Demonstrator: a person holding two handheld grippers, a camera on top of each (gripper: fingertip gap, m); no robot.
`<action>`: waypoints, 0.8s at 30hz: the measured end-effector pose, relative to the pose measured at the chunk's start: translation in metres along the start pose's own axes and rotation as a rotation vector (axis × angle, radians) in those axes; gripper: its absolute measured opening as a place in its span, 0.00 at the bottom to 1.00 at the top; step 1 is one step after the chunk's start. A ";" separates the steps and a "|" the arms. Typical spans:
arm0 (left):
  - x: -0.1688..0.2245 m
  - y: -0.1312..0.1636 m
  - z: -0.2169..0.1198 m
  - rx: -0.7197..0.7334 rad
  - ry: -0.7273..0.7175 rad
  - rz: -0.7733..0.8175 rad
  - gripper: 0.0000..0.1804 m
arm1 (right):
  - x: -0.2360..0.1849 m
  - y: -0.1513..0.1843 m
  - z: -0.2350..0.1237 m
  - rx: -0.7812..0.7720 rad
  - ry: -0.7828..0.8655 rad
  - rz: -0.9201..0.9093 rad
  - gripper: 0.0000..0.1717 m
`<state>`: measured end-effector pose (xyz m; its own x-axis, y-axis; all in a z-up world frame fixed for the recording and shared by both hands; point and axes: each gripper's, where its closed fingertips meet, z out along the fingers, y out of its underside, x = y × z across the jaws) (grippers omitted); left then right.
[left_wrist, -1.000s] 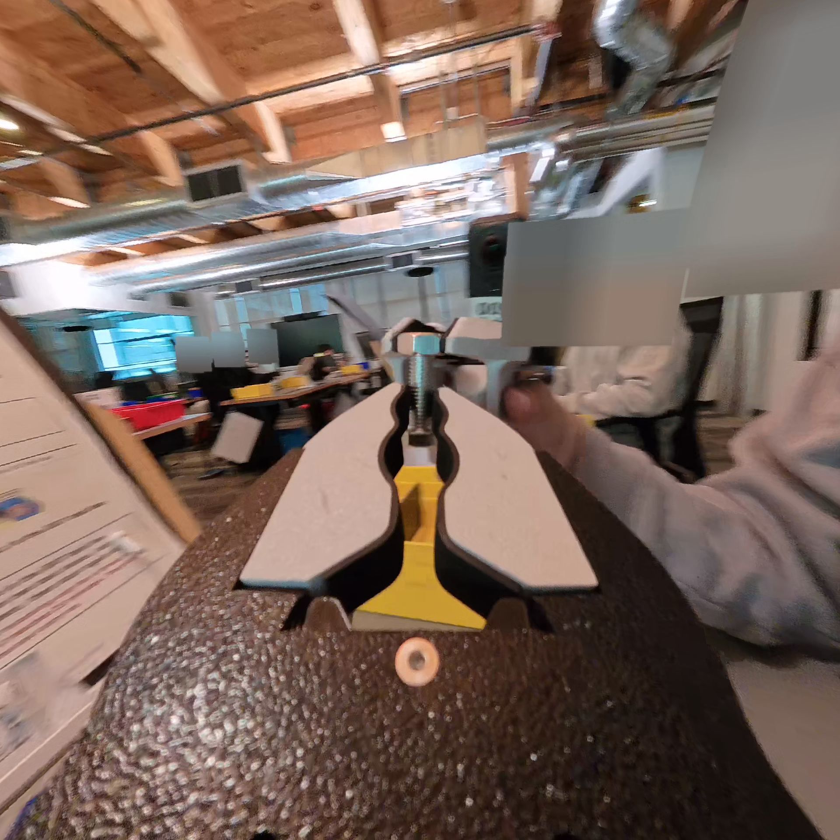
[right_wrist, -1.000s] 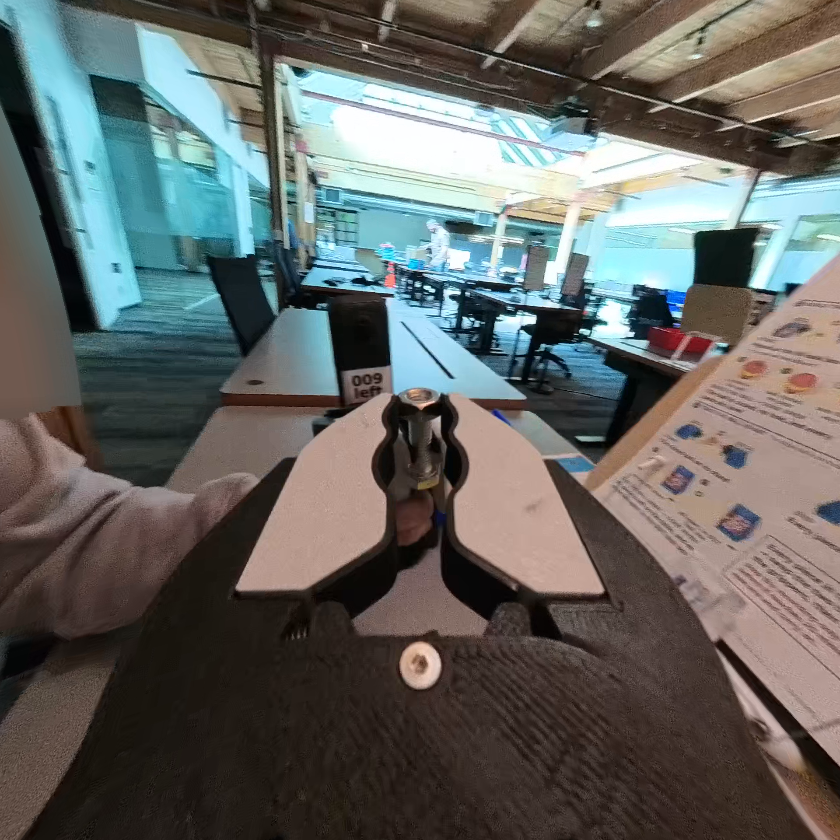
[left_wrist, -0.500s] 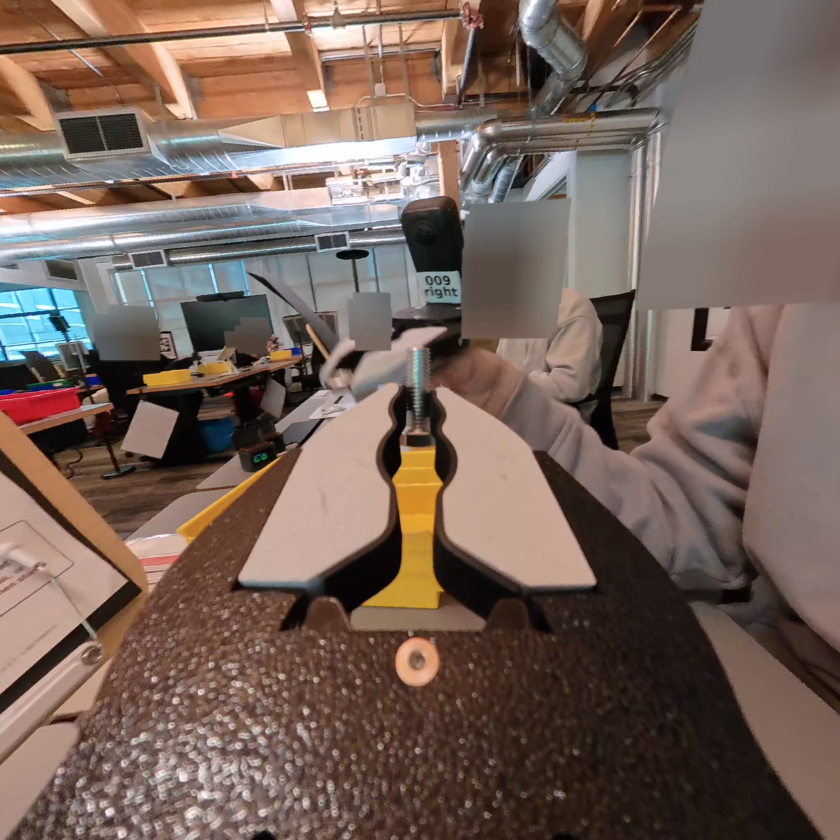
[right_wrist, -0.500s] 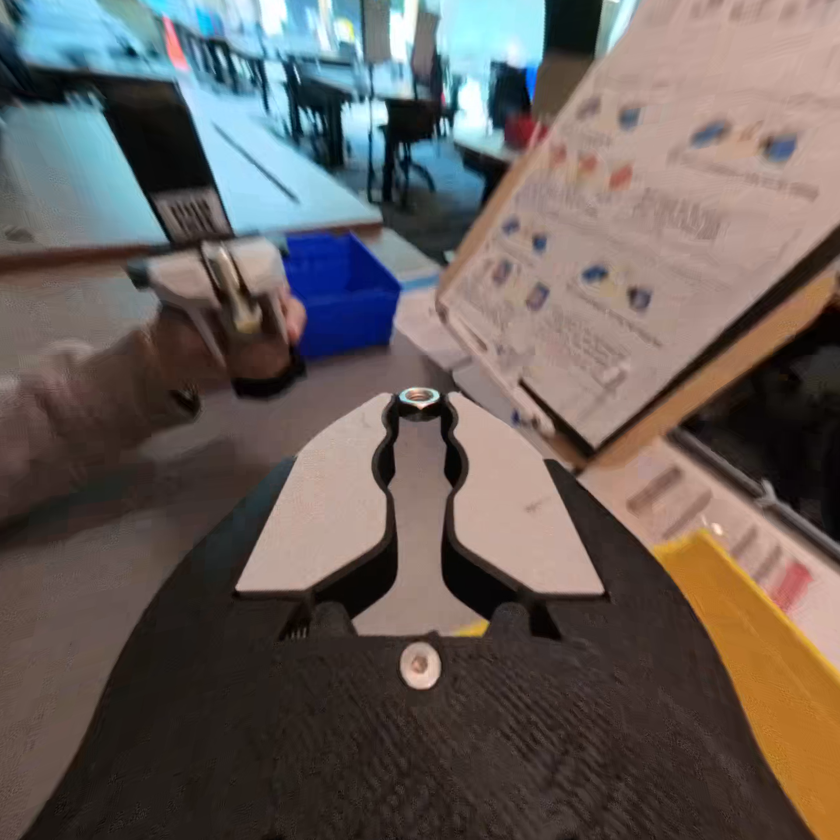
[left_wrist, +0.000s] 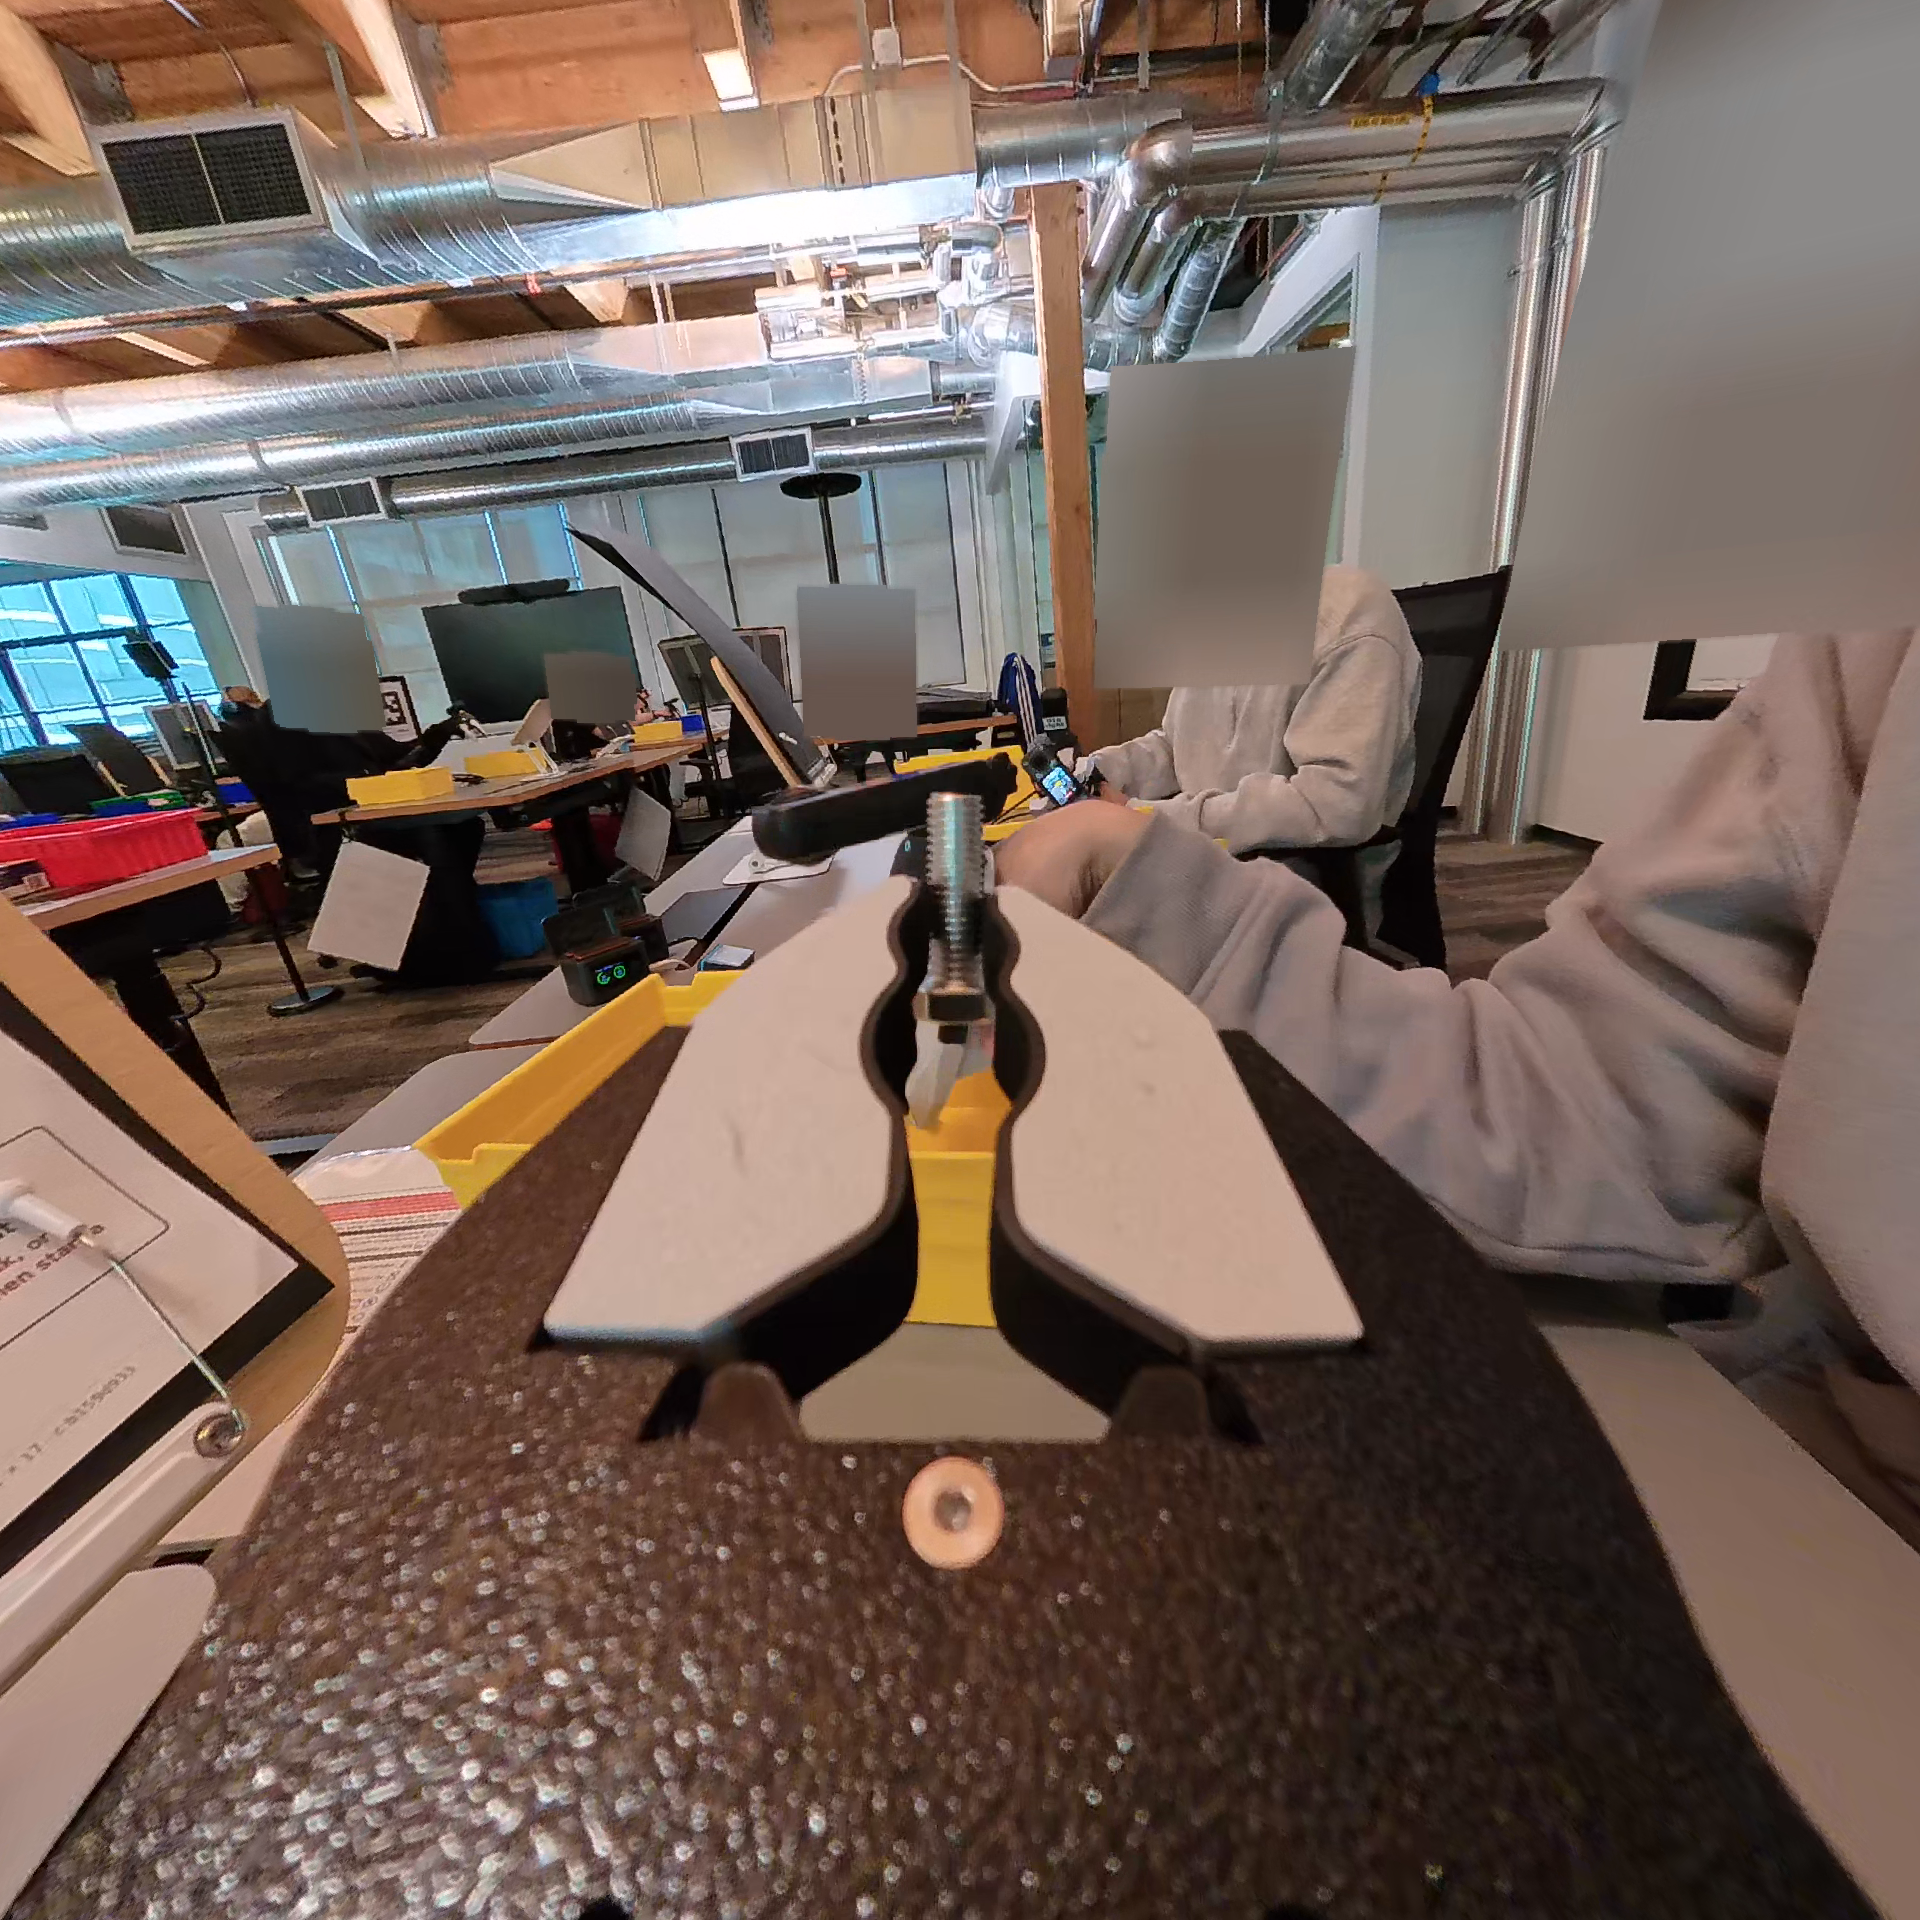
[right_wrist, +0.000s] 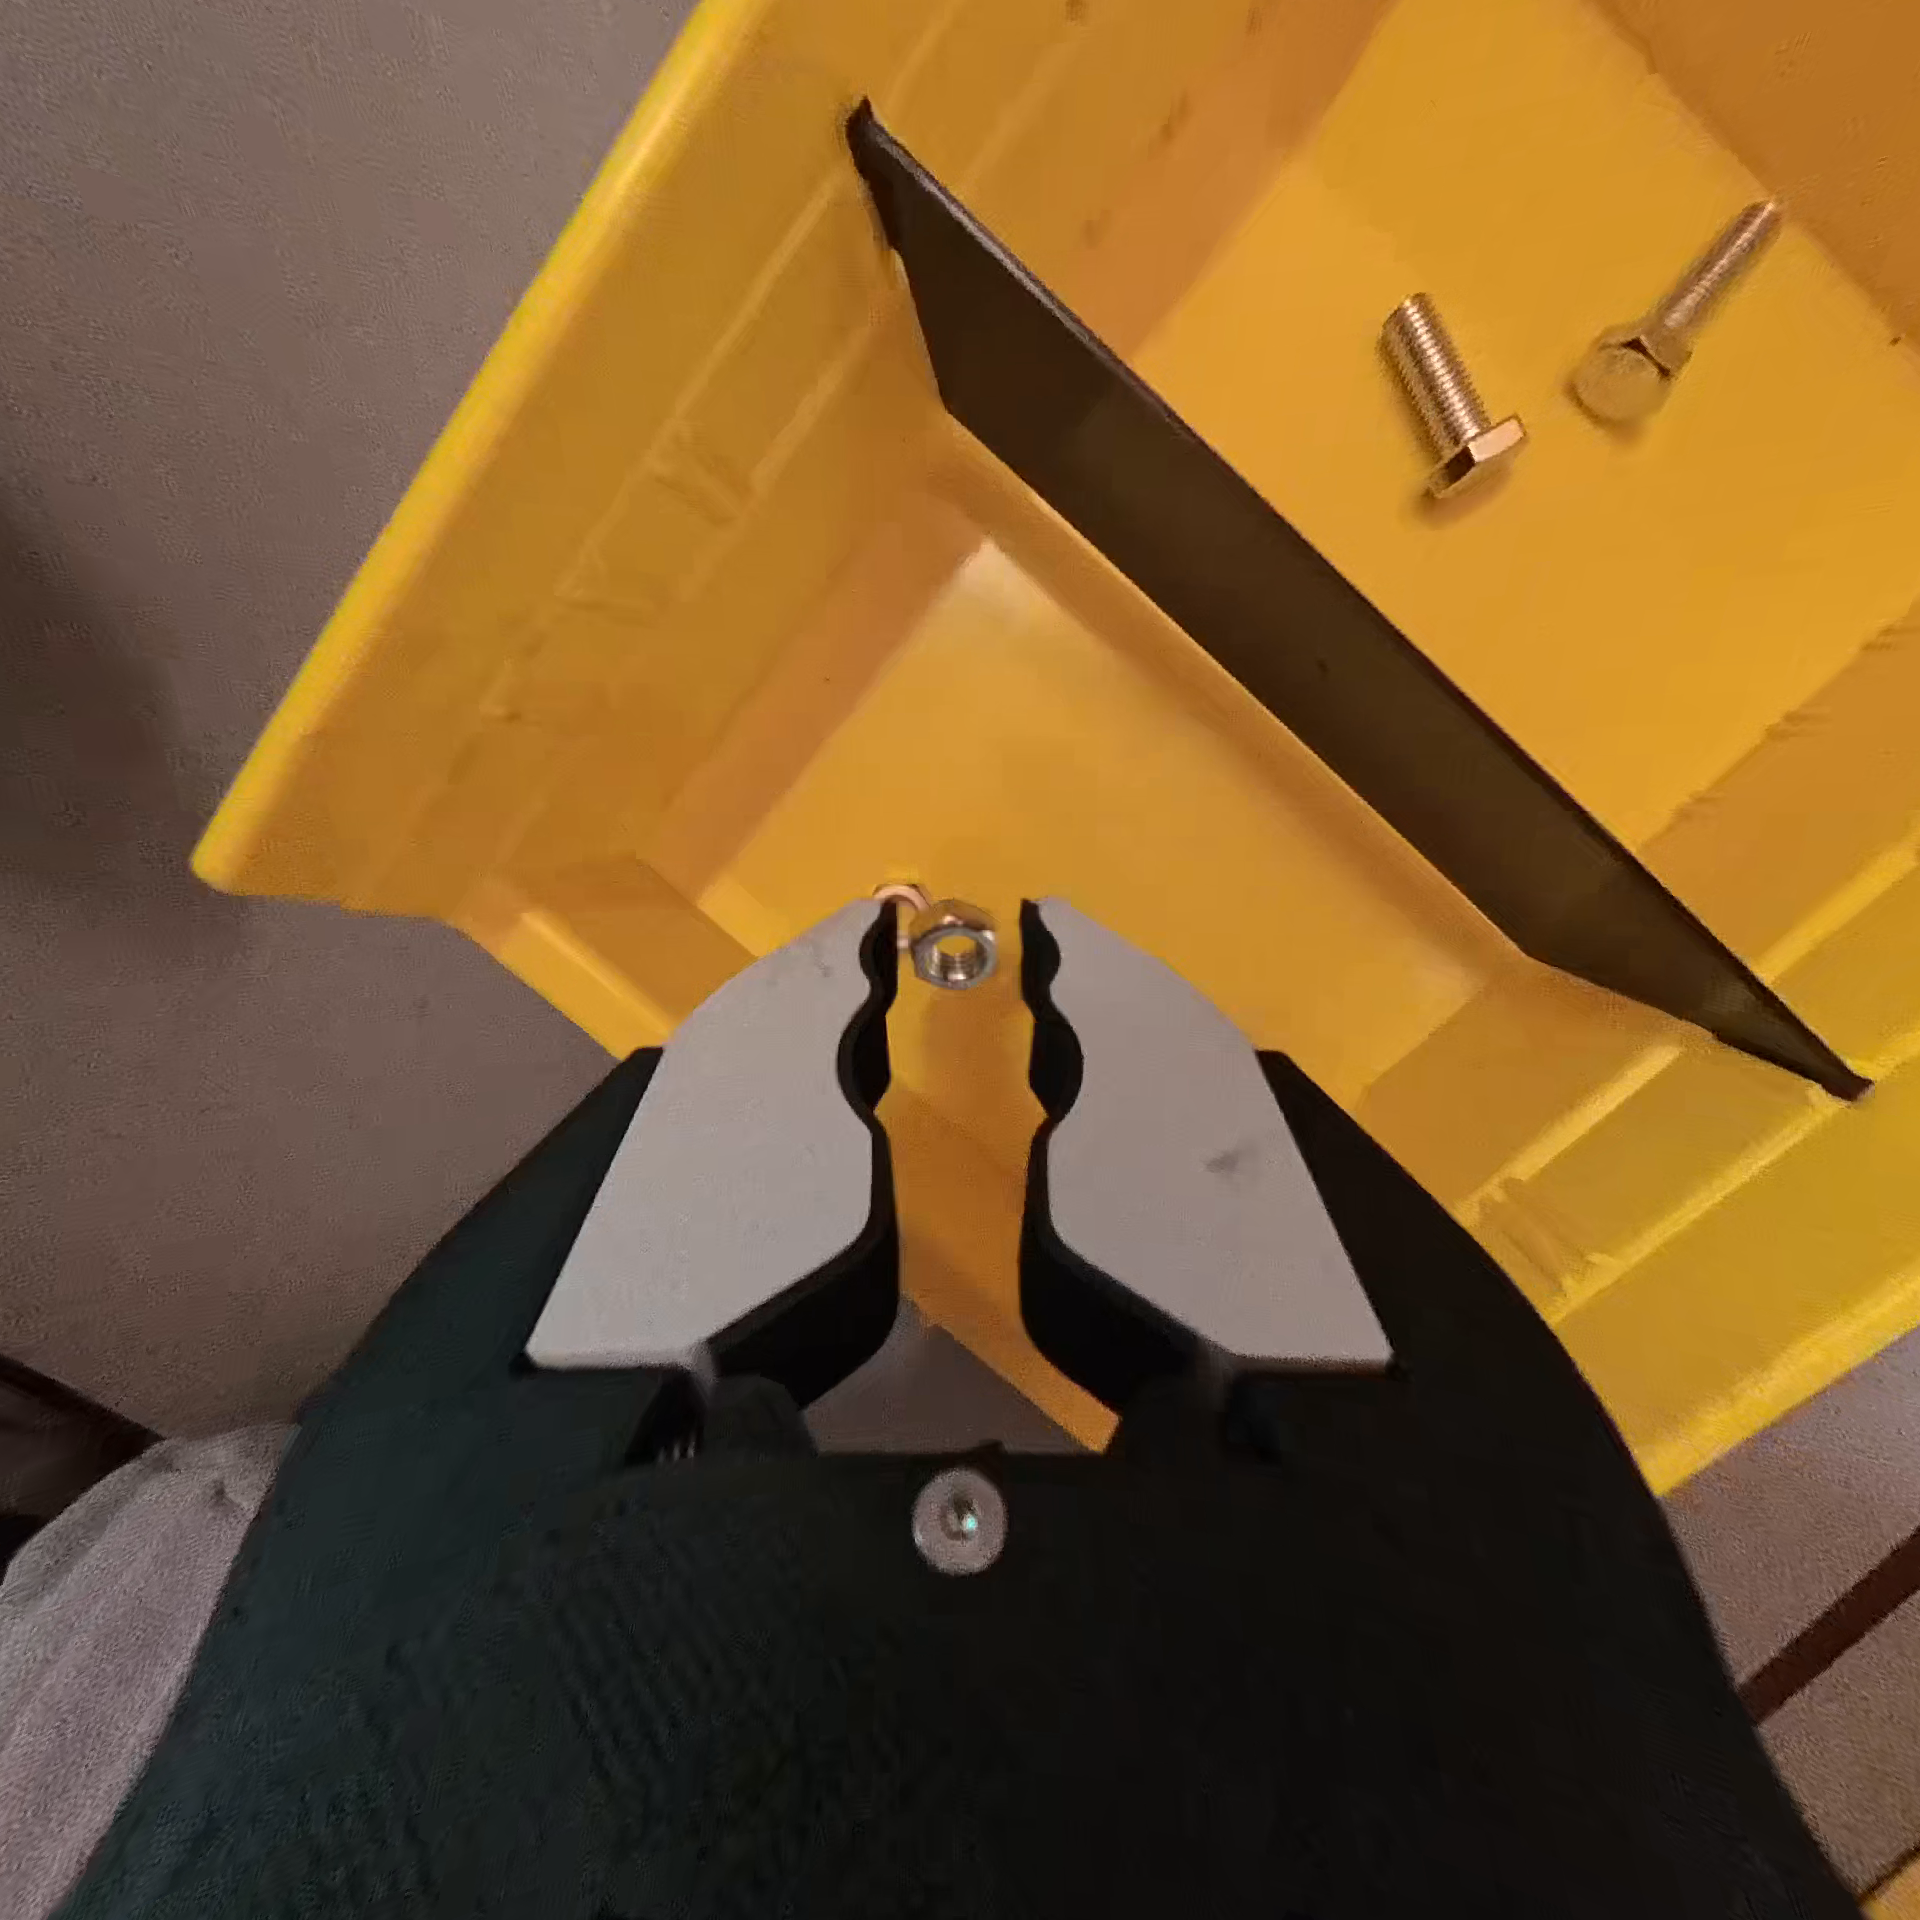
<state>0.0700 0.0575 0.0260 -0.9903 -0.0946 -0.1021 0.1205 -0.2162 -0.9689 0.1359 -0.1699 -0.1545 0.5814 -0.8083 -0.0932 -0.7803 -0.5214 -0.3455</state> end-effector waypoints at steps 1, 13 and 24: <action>0.000 0.000 0.000 0.002 -0.001 -0.003 0.05 | 0.004 0.002 0.001 -0.015 0.026 0.003 0.21; -0.005 -0.009 0.002 0.056 -0.064 0.035 0.05 | -0.190 -0.128 -0.126 0.984 -0.317 -0.745 0.25; -0.004 -0.014 -0.002 0.072 -0.066 0.058 0.05 | -0.259 -0.151 -0.137 1.135 -0.585 -0.763 0.05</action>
<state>0.0724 0.0630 0.0399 -0.9750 -0.1722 -0.1401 0.1845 -0.2772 -0.9429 0.0718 0.0804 0.0500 0.9799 -0.0793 0.1832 0.1796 -0.0496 -0.9825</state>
